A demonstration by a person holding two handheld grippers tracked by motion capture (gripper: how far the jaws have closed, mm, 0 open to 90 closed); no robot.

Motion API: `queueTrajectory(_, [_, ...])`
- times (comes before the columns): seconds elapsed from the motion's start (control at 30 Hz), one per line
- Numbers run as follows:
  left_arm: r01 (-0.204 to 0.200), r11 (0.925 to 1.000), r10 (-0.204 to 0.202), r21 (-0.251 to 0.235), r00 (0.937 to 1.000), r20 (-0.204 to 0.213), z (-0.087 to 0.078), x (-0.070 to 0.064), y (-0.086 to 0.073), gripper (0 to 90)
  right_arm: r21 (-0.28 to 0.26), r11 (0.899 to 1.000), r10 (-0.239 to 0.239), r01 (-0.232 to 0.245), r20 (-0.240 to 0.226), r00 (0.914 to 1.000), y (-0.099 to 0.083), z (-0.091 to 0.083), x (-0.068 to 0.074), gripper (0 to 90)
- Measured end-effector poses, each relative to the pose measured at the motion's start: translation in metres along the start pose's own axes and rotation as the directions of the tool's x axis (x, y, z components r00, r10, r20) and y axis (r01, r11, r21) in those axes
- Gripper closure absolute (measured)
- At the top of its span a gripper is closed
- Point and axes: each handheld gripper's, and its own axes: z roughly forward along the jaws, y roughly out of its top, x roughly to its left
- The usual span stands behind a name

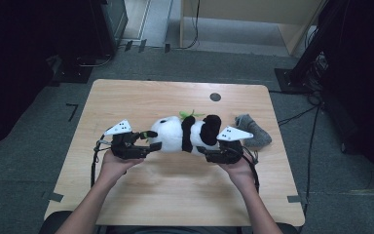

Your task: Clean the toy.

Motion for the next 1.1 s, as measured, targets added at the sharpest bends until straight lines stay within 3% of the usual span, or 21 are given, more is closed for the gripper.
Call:
queueTrajectory(0.13, [-0.012,0.9999,0.012,-0.005,0.9999,-0.008,-0.004,0.003,-0.003,28.6,-0.014,0.998,0.066,-0.066,-0.010,0.9978,0.002,-0.009,-0.008,37.0])
queueTrajectory(0.3, [-0.108,0.9938,0.108,0.028,0.9941,0.011,0.001,0.000,-0.007,30.5,-0.033,0.993,0.116,-0.118,-0.035,0.9926,0.003,-0.021,-0.012,36.9])
queueTrajectory(0.43, [-0.160,0.9862,0.159,0.043,0.9870,0.027,0.006,-0.006,-0.009,30.4,-0.055,0.989,0.135,-0.137,-0.041,0.9900,0.005,-0.029,-0.012,36.3])
queueTrajectory(0.57, [-0.181,0.9815,0.180,0.063,0.9833,0.029,0.013,-0.010,-0.012,29.5,-0.065,0.984,0.162,-0.167,-0.084,0.9833,0.006,-0.030,-0.011,36.0])
queueTrajectory(0.73, [-0.150,0.9868,0.149,0.063,0.9888,0.008,0.017,-0.010,-0.013,28.1,-0.055,0.982,0.177,-0.182,-0.084,0.9805,0.007,-0.024,-0.006,36.0])
queueTrajectory(0.8, [-0.121,0.9905,0.122,0.066,0.9923,-0.020,0.018,-0.010,-0.012,30.0,-0.048,0.982,0.179,-0.184,-0.089,0.9799,0.008,-0.021,-0.003,35.8])
queueTrajectory(0.93, [-0.040,0.9980,0.043,0.049,0.9977,-0.053,0.015,-0.009,-0.008,47.5,-0.044,0.987,0.150,-0.153,-0.066,0.9864,0.010,-0.017,0.004,32.4])
queueTrajectory(1.0, [-0.038,0.9985,0.041,0.040,0.9968,-0.069,0.014,-0.012,-0.006,54.3,-0.051,0.986,0.154,-0.158,-0.069,0.9856,0.010,-0.016,0.003,29.8])
queueTrajectory(1.1, [-0.021,0.9975,0.026,0.068,0.9961,-0.084,0.015,-0.016,-0.003,59.1,-0.043,0.987,0.152,-0.155,-0.067,0.9861,0.009,-0.015,0.000,24.6])
